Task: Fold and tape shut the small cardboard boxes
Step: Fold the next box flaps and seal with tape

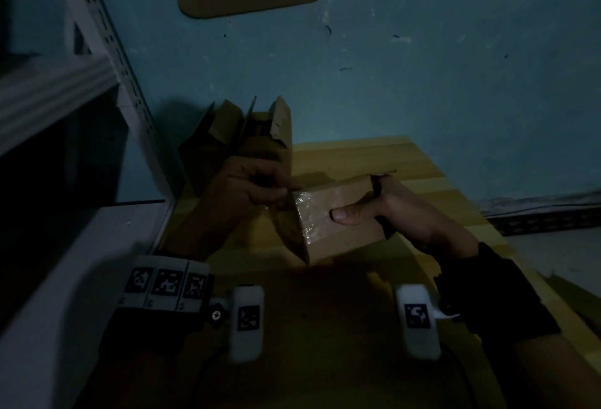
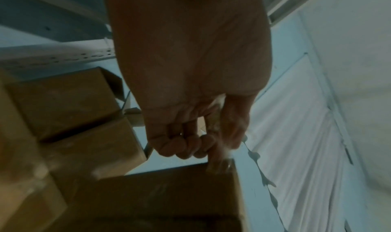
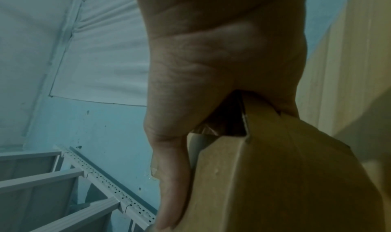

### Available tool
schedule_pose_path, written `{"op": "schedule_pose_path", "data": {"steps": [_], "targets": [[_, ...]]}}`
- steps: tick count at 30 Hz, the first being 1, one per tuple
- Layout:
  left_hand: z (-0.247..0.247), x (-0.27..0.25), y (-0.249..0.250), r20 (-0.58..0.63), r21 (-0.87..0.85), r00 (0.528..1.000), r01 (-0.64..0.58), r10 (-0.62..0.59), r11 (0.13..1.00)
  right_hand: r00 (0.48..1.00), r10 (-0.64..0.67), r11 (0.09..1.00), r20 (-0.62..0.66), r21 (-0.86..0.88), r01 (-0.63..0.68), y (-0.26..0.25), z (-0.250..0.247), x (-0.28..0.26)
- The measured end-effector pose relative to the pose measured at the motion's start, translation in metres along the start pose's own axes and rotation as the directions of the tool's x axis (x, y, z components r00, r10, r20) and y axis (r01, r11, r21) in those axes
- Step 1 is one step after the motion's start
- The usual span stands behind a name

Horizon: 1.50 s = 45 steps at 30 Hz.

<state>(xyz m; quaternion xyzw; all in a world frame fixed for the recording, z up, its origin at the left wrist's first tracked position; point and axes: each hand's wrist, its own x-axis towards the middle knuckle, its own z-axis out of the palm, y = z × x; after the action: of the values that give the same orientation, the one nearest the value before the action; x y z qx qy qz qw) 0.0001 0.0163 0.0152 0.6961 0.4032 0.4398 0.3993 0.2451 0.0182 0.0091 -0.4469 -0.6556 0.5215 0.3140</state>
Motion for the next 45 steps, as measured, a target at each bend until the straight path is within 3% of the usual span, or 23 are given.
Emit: {"op": "schedule_pose_path", "data": {"steps": [3,6,14,21,24,32,38,42,45], "targets": [[0.001,-0.003,-0.002,0.0,-0.147,0.999,0.041,-0.041,0.988,1.0,-0.001,1.0,-0.001,0.019,0.001,0.001,-0.001,0.002],[0.0,-0.004,-0.003,0.064,-0.188,0.998,0.024,-0.012,0.982,1.0,-0.009,1.0,0.01,0.026,0.008,0.002,-0.002,0.002],[0.001,-0.006,-0.004,0.127,-0.118,0.992,0.019,-0.004,0.993,1.0,-0.007,0.999,-0.025,0.039,0.008,0.008,-0.009,0.003],[0.005,-0.008,-0.001,0.07,-0.055,0.997,0.028,-0.024,0.998,0.998,-0.033,0.996,-0.047,0.079,0.037,0.009,-0.009,0.002],[0.011,-0.008,0.003,-0.012,0.064,0.999,-0.045,0.046,0.997,0.997,-0.049,0.993,-0.057,0.104,0.055,0.007,-0.006,0.001],[0.016,0.0,-0.001,-0.167,0.157,0.948,-0.247,0.272,0.956,0.998,-0.042,0.997,-0.056,0.058,0.045,0.01,-0.004,0.006],[0.02,0.003,-0.005,-0.224,0.197,0.957,-0.141,0.185,0.97,0.998,-0.048,0.997,-0.043,0.057,0.051,0.008,-0.002,0.006],[0.02,0.001,0.002,-0.261,0.116,0.965,0.032,-0.001,0.993,0.998,-0.05,0.996,-0.024,0.071,0.052,0.003,0.0,0.004],[0.016,0.003,0.0,-0.291,0.089,0.954,0.099,-0.07,0.991,0.999,-0.052,0.994,-0.004,0.091,0.053,0.0,0.0,0.001]]}}
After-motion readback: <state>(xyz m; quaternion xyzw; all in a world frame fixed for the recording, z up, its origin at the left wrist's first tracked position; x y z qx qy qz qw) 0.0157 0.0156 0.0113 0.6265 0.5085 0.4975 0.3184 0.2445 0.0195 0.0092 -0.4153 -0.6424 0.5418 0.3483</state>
